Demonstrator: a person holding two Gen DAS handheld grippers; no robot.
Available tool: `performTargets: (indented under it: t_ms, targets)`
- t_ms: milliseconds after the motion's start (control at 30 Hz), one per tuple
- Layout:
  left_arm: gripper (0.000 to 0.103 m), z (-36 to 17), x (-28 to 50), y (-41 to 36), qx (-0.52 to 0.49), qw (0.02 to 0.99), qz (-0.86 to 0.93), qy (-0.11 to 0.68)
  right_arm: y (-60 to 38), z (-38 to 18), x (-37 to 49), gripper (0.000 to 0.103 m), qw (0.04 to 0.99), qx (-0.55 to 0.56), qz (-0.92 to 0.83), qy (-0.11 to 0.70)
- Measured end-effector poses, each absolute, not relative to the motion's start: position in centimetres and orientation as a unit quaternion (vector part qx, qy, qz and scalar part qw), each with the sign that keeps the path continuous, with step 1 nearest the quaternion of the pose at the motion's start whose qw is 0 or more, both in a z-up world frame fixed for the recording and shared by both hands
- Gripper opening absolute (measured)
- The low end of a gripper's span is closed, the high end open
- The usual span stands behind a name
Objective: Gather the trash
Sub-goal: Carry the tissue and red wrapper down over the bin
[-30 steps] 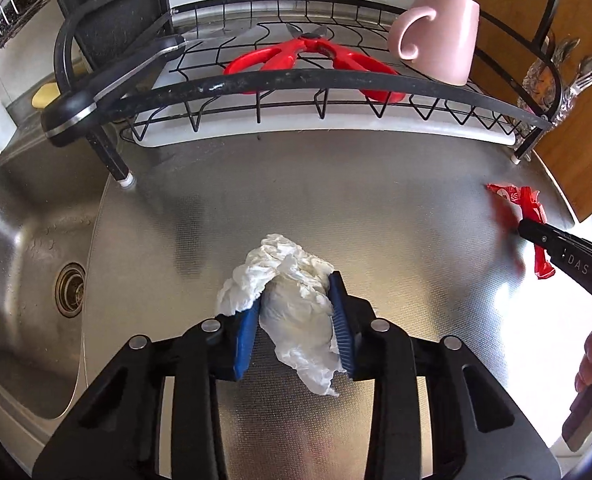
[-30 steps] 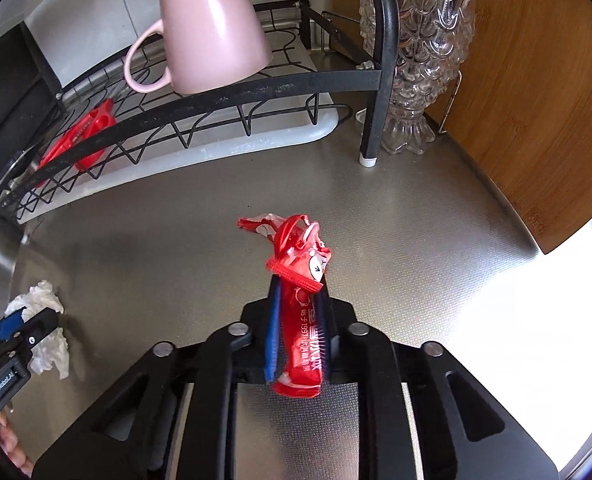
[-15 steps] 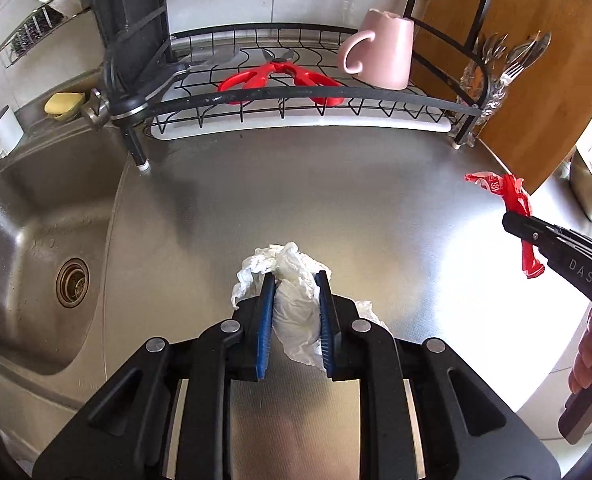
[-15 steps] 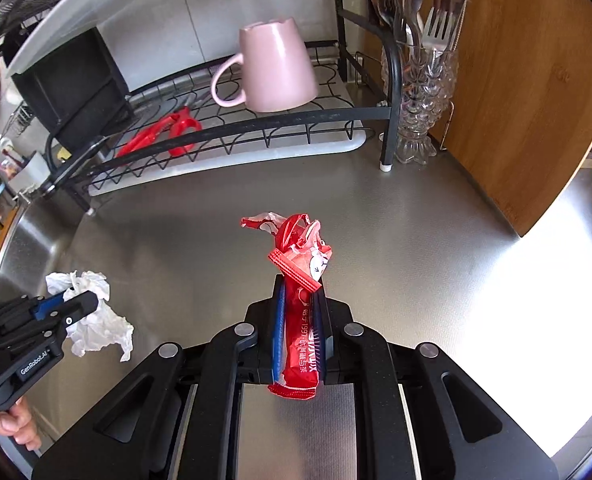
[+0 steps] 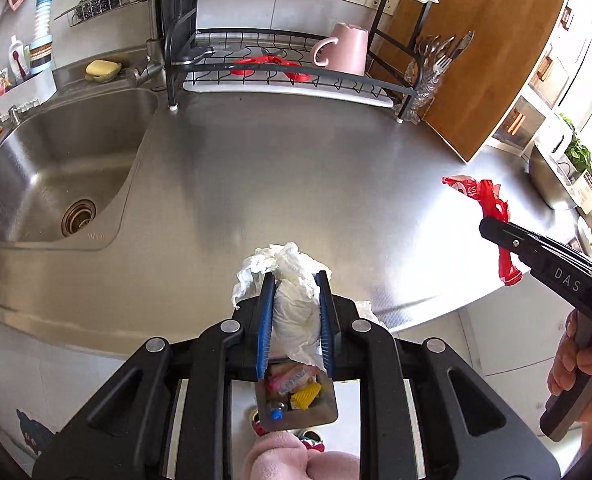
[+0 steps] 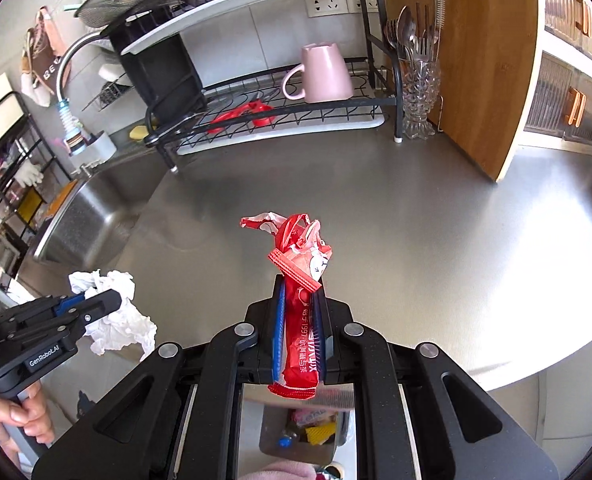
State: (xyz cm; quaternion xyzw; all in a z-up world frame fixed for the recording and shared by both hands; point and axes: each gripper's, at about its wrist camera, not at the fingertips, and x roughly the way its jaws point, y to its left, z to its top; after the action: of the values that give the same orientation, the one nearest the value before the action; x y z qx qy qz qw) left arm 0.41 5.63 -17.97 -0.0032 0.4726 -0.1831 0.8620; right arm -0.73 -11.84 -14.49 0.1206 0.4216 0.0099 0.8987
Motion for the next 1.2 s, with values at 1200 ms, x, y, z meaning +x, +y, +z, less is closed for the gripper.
performTargets:
  t_ms: [1200]
  targets:
    - [0.019, -49.4, -8.2, 3.2, 0.04, 0.718, -0.207, 0.664, -6.5, -43.0, -8.5, 0.013, 0.757, 0.222, 0.026, 0.614]
